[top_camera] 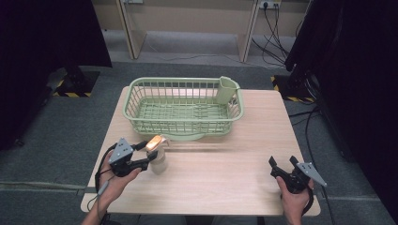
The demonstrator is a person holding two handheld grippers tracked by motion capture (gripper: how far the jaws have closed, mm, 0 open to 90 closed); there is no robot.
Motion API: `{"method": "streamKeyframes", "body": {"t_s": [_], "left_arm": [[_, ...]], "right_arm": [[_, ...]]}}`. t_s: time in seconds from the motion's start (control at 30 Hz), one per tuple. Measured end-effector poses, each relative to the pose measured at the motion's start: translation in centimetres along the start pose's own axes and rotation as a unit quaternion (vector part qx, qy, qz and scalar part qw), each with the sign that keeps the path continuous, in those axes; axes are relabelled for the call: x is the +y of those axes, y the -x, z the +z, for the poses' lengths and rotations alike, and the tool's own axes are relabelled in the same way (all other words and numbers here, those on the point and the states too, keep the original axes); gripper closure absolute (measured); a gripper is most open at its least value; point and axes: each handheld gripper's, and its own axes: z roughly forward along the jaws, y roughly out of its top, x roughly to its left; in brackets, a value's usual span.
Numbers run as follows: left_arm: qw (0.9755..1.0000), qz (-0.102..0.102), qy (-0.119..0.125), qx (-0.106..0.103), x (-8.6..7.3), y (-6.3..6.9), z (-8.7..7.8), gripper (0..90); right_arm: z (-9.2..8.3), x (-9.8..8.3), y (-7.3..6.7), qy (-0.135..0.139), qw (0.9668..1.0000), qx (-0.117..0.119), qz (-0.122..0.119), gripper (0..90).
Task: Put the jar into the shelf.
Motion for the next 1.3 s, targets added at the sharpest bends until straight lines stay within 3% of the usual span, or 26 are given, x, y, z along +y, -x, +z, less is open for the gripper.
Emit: {"method": "streamKeyframes", "body": {"t_s": [0.13, 0.27, 0.4, 0.77, 1.0, 1.3], "left_arm": [[0.9998, 0.004, 0.013, 0.016, -1.3, 0.0, -2.2, 6.0], [0.9997, -0.001, 0.020, 0.017, -3.0, -0.4, -4.3, 4.2], [0.9996, -0.006, 0.028, 0.009, -4.1, -0.7, -4.9, 2.5], [0.9986, 0.000, 0.052, 0.004, -2.8, -0.2, -4.0, 4.0], [0.9989, 0.007, 0.045, -0.006, -2.0, 0.2, -2.6, 6.1], [0.9992, 0.009, 0.038, -0.002, -1.0, 0.2, -1.2, 11.7]], "right_arm": [[0.0, 0.0, 0.0, 0.001, 1.0000, 0.000, 0.002, 7.6], [0.0, 0.0, 0.0, 0.001, 1.0000, 0.000, -0.004, 7.6], [0.0, 0.0, 0.0, 0.001, 1.0000, -0.001, -0.002, 7.6], [0.0, 0.0, 0.0, 0.002, 1.0000, -0.002, -0.002, 7.6], [0.0, 0.0, 0.0, 0.001, 1.0000, -0.002, -0.002, 7.7], [0.0, 0.0, 0.0, 0.000, 1.0000, -0.002, -0.003, 7.6]]}}
